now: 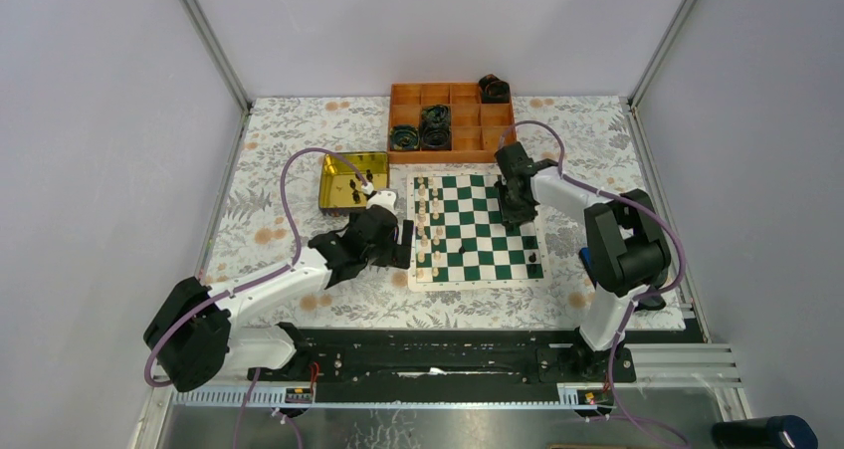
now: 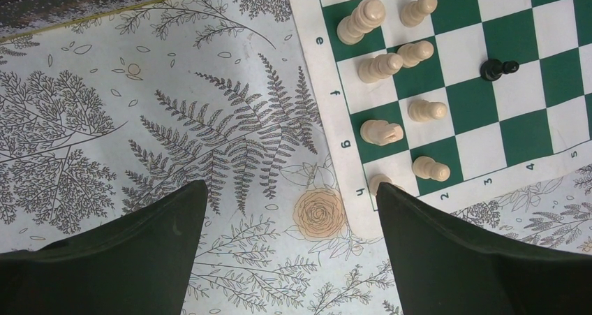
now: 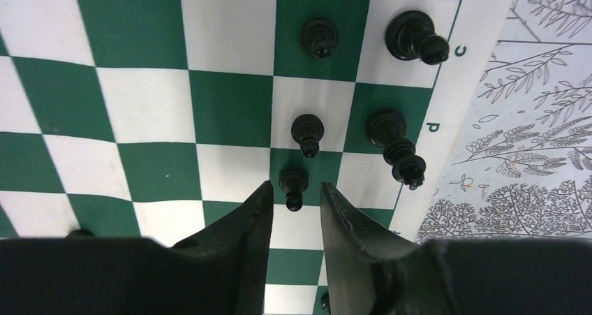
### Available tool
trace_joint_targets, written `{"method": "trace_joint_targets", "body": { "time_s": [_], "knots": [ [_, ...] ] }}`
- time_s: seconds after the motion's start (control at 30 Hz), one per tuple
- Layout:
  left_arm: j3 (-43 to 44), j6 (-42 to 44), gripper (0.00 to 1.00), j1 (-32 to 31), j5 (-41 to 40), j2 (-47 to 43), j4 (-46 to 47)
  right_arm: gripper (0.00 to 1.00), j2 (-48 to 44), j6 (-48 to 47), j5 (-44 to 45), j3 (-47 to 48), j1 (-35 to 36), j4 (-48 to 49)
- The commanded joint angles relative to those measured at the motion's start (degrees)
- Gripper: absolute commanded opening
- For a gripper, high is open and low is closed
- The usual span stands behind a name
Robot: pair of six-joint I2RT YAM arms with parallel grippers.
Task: Set up the chess pieces on the board
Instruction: Place the chess piece on the chessboard, then pick up the chess piece from the chessboard.
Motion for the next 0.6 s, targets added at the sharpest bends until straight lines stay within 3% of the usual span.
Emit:
{"method": "trace_joint_targets", "body": {
  "time_s": [0.0, 0.33, 0.57],
  "knots": [
    [1.53, 0.85, 0.99, -0.58, -1.05, 0.34, -0.41, 0.38, -4.79, -0.75, 0.93, 4.02, -0.31, -1.83],
    [1.52, 0.85, 0.99, -0.62, -1.05, 0.30, -0.37, 0.40, -9.29, -1.43, -0.68, 6.71, 5.91, -4.50],
    [1.48, 0.76, 0.99, -0.60, -1.15, -0.18, -0.37, 0.50, -9.70, -0.25, -4.41, 4.21, 13.70, -1.86]
  ]
}}
